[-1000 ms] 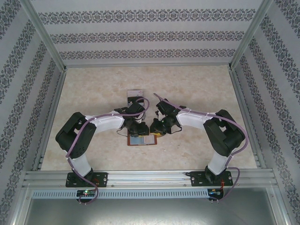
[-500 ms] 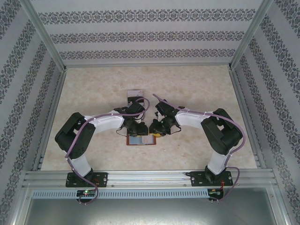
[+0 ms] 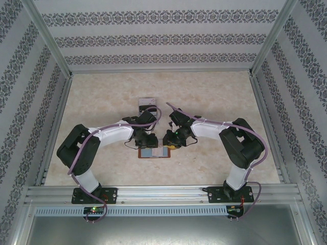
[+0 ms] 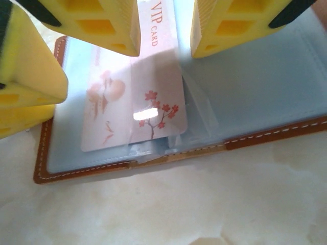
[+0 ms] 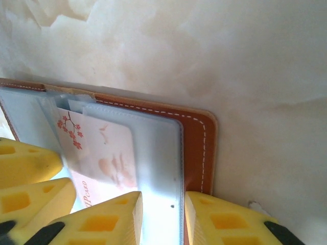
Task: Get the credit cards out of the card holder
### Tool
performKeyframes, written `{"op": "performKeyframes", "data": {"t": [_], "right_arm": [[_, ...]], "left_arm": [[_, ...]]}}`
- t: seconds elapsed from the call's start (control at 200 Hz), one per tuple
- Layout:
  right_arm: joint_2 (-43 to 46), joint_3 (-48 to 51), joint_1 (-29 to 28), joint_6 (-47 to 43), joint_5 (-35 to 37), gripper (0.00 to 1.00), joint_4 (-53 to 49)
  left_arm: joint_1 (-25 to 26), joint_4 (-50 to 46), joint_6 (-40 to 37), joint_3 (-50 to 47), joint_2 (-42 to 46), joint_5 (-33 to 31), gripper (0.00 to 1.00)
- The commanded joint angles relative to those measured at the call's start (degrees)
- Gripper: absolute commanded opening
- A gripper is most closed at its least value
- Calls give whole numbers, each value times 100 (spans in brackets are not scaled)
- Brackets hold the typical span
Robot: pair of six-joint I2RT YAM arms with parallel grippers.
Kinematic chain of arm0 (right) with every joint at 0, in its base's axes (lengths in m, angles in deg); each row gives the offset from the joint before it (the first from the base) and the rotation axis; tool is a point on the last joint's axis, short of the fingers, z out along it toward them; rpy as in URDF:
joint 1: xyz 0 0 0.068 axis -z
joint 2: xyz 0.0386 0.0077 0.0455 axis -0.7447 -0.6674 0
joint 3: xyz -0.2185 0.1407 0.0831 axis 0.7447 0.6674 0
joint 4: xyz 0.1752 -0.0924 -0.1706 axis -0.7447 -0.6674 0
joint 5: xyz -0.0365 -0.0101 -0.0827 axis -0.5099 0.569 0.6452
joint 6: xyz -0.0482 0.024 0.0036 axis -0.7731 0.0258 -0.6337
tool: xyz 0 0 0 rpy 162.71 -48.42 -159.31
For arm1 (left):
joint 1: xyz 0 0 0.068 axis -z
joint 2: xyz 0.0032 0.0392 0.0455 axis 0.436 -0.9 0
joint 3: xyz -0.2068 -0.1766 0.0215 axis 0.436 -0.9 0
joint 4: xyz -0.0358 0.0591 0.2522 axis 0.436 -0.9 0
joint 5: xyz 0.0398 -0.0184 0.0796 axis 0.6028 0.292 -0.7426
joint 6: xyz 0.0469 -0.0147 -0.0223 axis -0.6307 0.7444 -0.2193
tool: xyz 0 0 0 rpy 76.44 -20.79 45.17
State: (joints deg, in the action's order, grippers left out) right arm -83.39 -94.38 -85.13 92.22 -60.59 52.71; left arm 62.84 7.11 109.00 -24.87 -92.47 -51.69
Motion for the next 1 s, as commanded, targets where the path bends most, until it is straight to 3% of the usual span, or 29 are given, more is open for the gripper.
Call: {"op": "performKeyframes", "data": {"t": [0.0,0.744,0.994], "right_arm": [[226,-137,-87,-29,180,29,-324],[-201,-182,-263,252,-315,27,283],[-277,-161,-264,244,-273,27,290]], "left_arm": [[-76,-46,78,-42,273,-15,32],[-298,859,476,-542,147,570,34],[-342,929,483,-669,116,501,52]]}}
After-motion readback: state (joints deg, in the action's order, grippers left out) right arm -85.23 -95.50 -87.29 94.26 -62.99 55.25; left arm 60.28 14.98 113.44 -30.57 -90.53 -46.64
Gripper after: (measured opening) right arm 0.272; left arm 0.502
